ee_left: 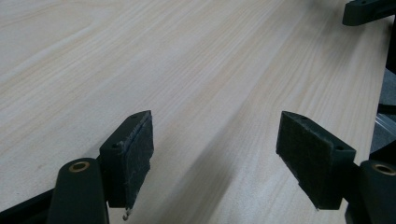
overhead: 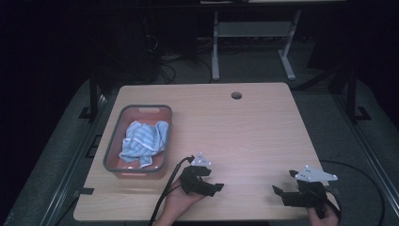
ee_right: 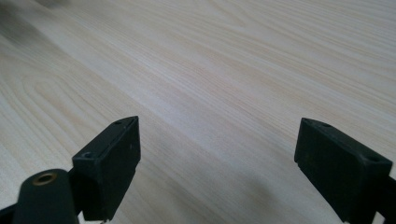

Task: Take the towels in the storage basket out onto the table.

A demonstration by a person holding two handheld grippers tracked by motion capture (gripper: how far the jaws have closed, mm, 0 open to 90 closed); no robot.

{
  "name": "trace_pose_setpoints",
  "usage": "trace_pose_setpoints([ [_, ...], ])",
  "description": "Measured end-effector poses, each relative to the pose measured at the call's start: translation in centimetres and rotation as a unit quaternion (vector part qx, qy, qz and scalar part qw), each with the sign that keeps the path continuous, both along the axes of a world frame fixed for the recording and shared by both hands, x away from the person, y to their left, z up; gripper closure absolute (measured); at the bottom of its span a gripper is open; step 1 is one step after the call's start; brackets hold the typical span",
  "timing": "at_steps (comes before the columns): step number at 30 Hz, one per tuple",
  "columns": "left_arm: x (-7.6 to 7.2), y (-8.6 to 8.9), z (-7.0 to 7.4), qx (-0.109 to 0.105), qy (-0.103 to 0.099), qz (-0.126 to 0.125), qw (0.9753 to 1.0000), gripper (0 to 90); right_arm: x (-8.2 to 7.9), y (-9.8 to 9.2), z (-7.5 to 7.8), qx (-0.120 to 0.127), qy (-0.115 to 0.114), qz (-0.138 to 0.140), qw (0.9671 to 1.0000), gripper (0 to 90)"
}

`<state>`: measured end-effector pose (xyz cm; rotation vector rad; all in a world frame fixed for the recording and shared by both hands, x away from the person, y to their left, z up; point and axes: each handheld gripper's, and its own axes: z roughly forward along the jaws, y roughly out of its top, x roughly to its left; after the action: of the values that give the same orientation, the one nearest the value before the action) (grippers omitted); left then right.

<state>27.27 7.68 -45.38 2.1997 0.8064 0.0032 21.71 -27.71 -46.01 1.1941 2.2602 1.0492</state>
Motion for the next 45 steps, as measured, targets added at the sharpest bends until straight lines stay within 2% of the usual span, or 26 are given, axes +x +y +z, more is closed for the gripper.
trace_pose_setpoints([
  [2, 0.0, 0.0, -0.1, -0.008, 0.006, 0.007, 0.9999, 26.6, 0.0, 0.0, 0.0, 0.001, 0.001, 0.001, 1.0000, 13.8],
  [6, 0.1, 0.1, -0.3, 0.001, 0.008, 0.002, 1.0000, 26.4, 0.0, 0.1, 0.1, 0.002, -0.002, 0.003, 1.0000, 13.8],
  [14, 0.2, 0.6, 0.0, -0.008, 0.009, 0.015, 0.9998, 26.7, -0.4, 0.0, 0.3, 0.002, -0.003, -0.003, 1.0000, 13.8],
  [20, 0.2, 0.6, 0.3, -0.005, 0.009, 0.014, 0.9998, 26.4, -0.3, 0.2, 0.3, 0.001, -0.004, 0.001, 1.0000, 13.8],
  [23, 0.1, 0.5, 1.1, 0.009, 0.007, 0.010, 0.9999, 26.8, -0.3, 0.3, 0.3, 0.000, -0.005, 0.003, 1.0000, 13.8],
  [25, 0.2, 0.5, 1.3, 0.010, 0.009, 0.007, 0.9999, 26.8, -0.4, 0.3, 0.3, 0.001, -0.004, 0.002, 1.0000, 13.8],
  [26, 0.1, 0.5, 1.8, 0.002, 0.013, 0.005, 0.9999, 26.7, -0.4, 0.3, 0.3, 0.002, -0.004, 0.001, 1.0000, 13.8],
  [30, 0.1, 0.5, 2.2, 0.015, 0.008, -0.001, 0.9999, 25.0, -0.4, 0.3, 0.3, 0.002, -0.004, 0.000, 1.0000, 13.8],
  [31, 0.2, 0.5, 2.6, 0.008, 0.006, 0.008, 0.9999, 23.5, -0.4, 0.3, 0.4, 0.002, -0.005, -0.001, 1.0000, 13.8],
  [33, 0.3, 0.7, 3.1, 0.010, 0.002, 0.012, 0.9999, 21.8, -0.5, 0.3, 0.4, 0.002, -0.008, 0.000, 1.0000, 13.8],
  [37, 0.5, 1.1, 4.2, 0.001, -0.008, 0.019, 0.9998, 20.1, -0.6, 0.2, 0.4, 0.002, -0.009, -0.004, 1.0000, 13.8],
  [38, 0.7, 1.2, 4.9, -0.001, -0.013, 0.024, 0.9996, 20.0, -0.6, 0.1, 0.5, 0.006, -0.008, -0.009, 0.9999, 13.8],
  [39, 0.7, 1.2, 4.9, -0.001, -0.013, 0.024, 0.9996, 20.1, -0.6, 0.1, 0.5, 0.006, -0.008, -0.009, 0.9999, 13.8],
  [40, 1.2, 1.3, 5.6, -0.003, -0.010, 0.024, 0.9997, 20.1, -0.6, 0.0, 0.5, 0.005, -0.011, -0.010, 0.9999, 13.8],
  [43, 1.6, 1.4, 6.0, 0.005, -0.008, 0.023, 0.9997, 20.0, -0.6, 0.0, 0.5, 0.007, -0.010, -0.012, 0.9999, 13.8],
  [45, 1.9, 1.6, 6.3, 0.013, -0.015, 0.030, 0.9994, 19.4, -0.6, -0.1, 0.5, 0.007, -0.009, -0.012, 0.9999, 13.8],
])
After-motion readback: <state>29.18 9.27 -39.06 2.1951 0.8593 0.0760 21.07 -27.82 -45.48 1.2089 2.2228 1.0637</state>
